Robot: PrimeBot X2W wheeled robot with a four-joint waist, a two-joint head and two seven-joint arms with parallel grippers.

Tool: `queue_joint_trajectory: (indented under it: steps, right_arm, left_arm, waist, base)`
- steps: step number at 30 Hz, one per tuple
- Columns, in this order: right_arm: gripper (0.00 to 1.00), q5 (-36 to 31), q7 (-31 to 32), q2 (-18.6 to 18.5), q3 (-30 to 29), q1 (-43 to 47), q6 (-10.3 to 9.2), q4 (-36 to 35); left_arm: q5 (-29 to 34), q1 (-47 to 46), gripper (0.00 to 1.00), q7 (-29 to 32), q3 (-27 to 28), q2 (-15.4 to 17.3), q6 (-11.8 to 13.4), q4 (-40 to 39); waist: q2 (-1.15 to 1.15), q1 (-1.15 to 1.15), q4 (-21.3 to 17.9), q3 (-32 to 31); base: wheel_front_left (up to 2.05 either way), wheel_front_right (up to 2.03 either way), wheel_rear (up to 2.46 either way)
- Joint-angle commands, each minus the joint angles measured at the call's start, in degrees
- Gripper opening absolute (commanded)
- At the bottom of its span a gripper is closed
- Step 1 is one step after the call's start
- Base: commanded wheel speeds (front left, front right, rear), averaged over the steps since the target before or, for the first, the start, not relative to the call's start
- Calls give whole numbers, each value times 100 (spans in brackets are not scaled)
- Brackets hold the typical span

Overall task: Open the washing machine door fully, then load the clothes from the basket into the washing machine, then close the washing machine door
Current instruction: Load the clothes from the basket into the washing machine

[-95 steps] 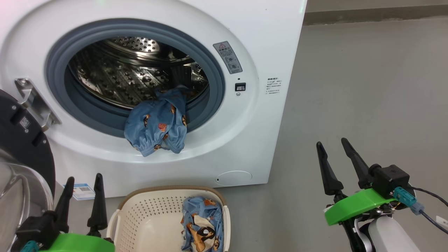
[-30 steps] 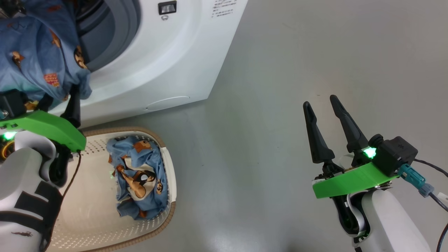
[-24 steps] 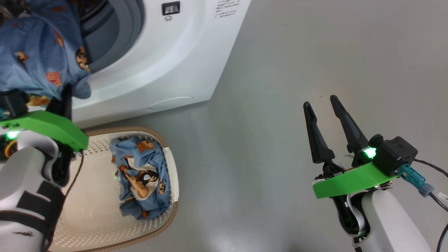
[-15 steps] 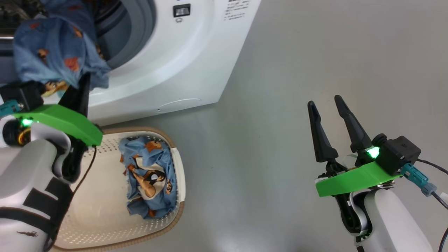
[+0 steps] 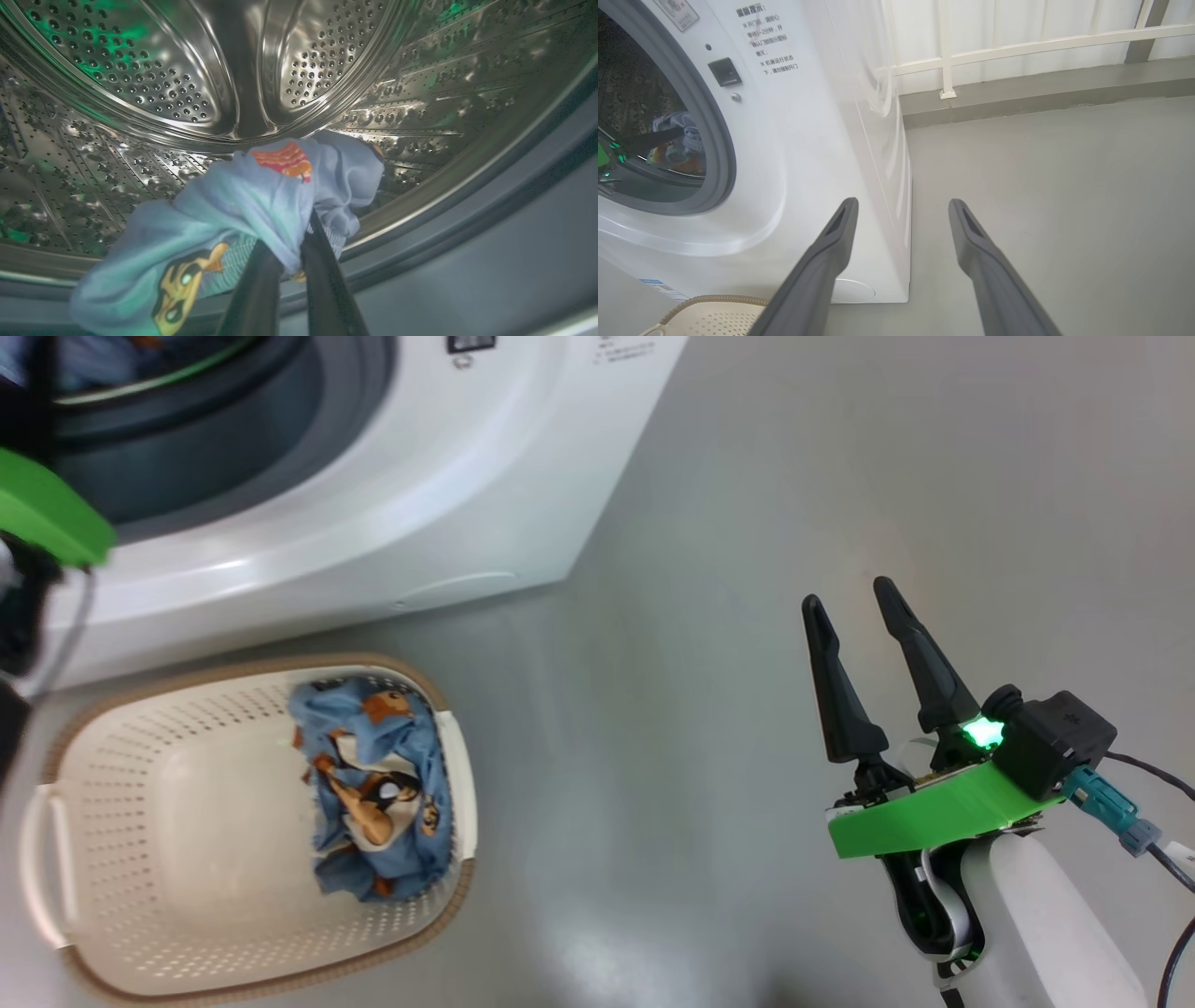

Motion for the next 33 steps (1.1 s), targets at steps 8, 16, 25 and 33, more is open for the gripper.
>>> queue_joint_trajectory:
  steps: [8,16,25,33]
  right_arm:
    - [100,225,-45,-26,352,119,31,-357]
    - [100,294,-45,-26,435,131,31,-353]
    - [100,194,-45,-26,349,32,31,-156]
    - [100,49,-45,-26,250,-111,31,134]
  left_arm:
    - [397,-1100,0,315,-69,481,9,581]
    - [583,-1590,100,769,-252,373,231,1162]
    - [381,-1284,100,756,-243,-56,147,1509]
    - [198,-541,100,16,-225,-384,40,1517]
  waist:
    - [0,0,-721,671]
    - [0,0,-836,633]
    - [0,0,-543,223]
    - [0,0,-142,-310]
  base:
    - [0,0,0]
    - [0,0,0]
    - [0,0,0]
    - [0,0,0]
